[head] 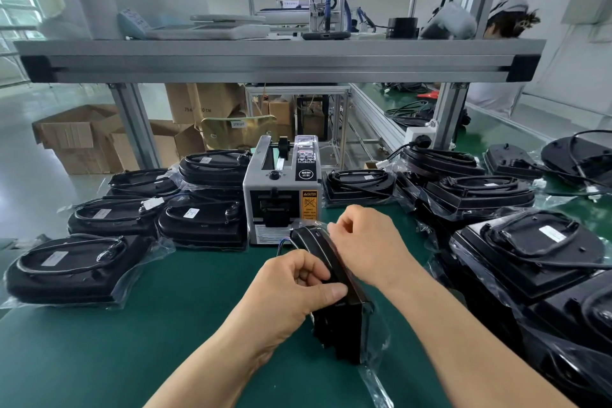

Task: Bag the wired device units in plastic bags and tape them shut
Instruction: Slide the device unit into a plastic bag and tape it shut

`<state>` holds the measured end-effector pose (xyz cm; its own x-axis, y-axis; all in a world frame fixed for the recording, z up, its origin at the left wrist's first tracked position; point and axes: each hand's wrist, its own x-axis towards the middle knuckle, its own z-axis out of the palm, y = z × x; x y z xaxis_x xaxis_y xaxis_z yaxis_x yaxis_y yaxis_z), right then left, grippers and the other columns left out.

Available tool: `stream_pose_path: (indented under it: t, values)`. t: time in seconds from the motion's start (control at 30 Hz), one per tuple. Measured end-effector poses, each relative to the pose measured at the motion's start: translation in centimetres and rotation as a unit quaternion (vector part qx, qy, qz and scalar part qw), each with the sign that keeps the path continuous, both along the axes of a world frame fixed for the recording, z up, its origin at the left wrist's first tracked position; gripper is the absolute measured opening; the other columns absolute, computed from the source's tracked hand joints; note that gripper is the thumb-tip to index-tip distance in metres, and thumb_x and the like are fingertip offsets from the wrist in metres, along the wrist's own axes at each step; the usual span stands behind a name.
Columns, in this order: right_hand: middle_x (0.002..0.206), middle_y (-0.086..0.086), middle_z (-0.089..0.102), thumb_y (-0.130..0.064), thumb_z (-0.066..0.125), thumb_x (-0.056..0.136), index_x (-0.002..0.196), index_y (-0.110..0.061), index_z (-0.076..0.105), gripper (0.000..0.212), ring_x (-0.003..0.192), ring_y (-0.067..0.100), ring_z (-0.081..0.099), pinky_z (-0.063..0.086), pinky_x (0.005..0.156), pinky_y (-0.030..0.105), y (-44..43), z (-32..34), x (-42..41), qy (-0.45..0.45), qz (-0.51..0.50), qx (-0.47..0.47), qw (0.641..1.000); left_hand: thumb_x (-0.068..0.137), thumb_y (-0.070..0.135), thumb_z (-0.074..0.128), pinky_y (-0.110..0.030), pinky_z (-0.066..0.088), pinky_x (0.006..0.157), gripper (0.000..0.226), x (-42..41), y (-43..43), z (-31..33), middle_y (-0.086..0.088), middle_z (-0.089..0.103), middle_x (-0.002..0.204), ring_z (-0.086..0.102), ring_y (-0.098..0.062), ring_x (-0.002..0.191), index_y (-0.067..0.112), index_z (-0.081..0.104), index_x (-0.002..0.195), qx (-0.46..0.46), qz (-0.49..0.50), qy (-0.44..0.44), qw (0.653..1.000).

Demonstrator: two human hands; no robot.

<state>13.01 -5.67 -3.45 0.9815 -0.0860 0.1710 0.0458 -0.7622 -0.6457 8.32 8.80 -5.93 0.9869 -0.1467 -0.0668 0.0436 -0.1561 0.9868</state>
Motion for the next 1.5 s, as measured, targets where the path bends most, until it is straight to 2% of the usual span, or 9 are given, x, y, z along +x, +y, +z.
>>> stream_pose_path:
  t: [0.2,0.4,0.57,0.73,0.87,1.0,1.1,1.2,1.5]
  values:
    - [0.085,-0.011,0.056,-0.043,0.068,0.079,0.079,-0.027,0.053,0.022,0.079,0.01,0.056,0.039,0.065,0.028,0.7,-1.0,-0.3,-0.012,0.004,-0.031,0.999,0.073,0.02,0.086,-0.015,0.044,0.056,0.015,1.0,0.9,0.4,0.005,0.064,0.064,0.054,-0.005,0.057,0.022,0.072,0.069,0.009,-0.037,-0.011,0.999]
    - [0.082,-0.011,0.054,-0.042,0.052,0.098,0.078,-0.026,0.047,0.026,0.068,0.003,0.05,0.034,0.055,0.026,-0.1,-1.1,-0.2,-0.025,-0.004,-0.053,0.998,0.093,0.021,0.069,-0.016,0.038,0.042,0.018,8.6,3.2,0.0,0.005,0.057,0.059,0.048,-0.004,0.046,0.016,0.066,0.076,-0.133,0.228,0.113,0.958]
    - [0.082,-0.01,0.052,-0.037,0.046,0.102,0.086,-0.024,0.047,0.021,0.068,0.011,0.049,0.035,0.058,0.029,-0.2,-1.1,-0.2,-0.037,-0.005,-0.098,0.995,0.094,0.023,0.068,-0.014,0.035,0.039,0.021,12.0,2.6,-0.6,0.006,0.059,0.052,0.05,0.0,0.036,0.014,0.063,0.076,-0.182,0.278,0.185,0.925]
    - [0.083,-0.01,0.053,-0.035,0.047,0.102,0.086,-0.024,0.046,0.02,0.064,0.005,0.046,0.028,0.049,0.021,0.3,-1.3,-0.3,-0.051,0.004,-0.093,0.994,0.09,0.015,0.072,-0.011,0.033,0.032,0.014,13.4,1.5,-0.6,0.002,0.062,0.058,0.054,-0.001,0.033,0.012,0.062,0.081,-0.231,0.316,0.176,0.903]
    - [0.083,-0.01,0.052,-0.034,0.047,0.102,0.082,-0.026,0.044,0.022,0.065,0.006,0.047,0.031,0.051,0.024,0.6,-1.6,-0.3,-0.05,0.013,-0.079,0.996,0.087,0.005,0.067,-0.013,0.03,0.032,0.023,13.5,0.9,-0.4,0.005,0.054,0.04,0.047,-0.003,0.031,0.011,0.052,0.07,-0.253,0.357,0.143,0.888]
    - [0.082,-0.012,0.052,-0.035,0.046,0.103,0.082,-0.026,0.044,0.023,0.066,0.004,0.047,0.031,0.051,0.023,0.4,-1.7,-0.3,-0.048,0.022,-0.063,0.997,0.086,0.008,0.064,-0.016,0.033,0.038,0.021,11.4,1.6,0.0,0.009,0.048,0.046,0.044,-0.003,0.037,0.017,0.053,0.071,-0.273,0.305,0.098,0.907]
    - [0.081,-0.012,0.049,-0.036,0.047,0.102,0.083,-0.026,0.044,0.022,0.065,0.004,0.044,0.03,0.052,0.024,0.2,-1.5,-0.3,-0.045,0.028,-0.06,0.997,0.089,0.011,0.066,-0.016,0.04,0.042,0.019,8.2,2.6,0.6,0.006,0.052,0.054,0.046,-0.004,0.042,0.018,0.063,0.071,-0.257,0.149,0.087,0.951]
    - [0.079,-0.012,0.047,-0.036,0.046,0.102,0.08,-0.026,0.044,0.025,0.064,0.007,0.042,0.029,0.054,0.029,0.3,-1.3,-0.4,-0.043,0.026,-0.062,0.997,0.089,0.011,0.067,-0.016,0.041,0.046,0.023,6.0,2.4,1.2,0.003,0.056,0.059,0.047,-0.007,0.046,0.017,0.069,0.067,-0.159,0.027,0.078,0.984]
    - [0.077,-0.011,0.047,-0.036,0.046,0.102,0.081,-0.023,0.047,0.024,0.069,0.013,0.046,0.029,0.055,0.03,0.1,-1.3,-0.3,-0.039,0.033,-0.042,0.998,0.086,0.017,0.071,-0.022,0.027,0.05,0.011,6.9,1.4,2.3,0.003,0.049,0.058,0.036,-0.007,0.047,0.011,0.069,0.078,0.016,-0.006,0.054,0.998]
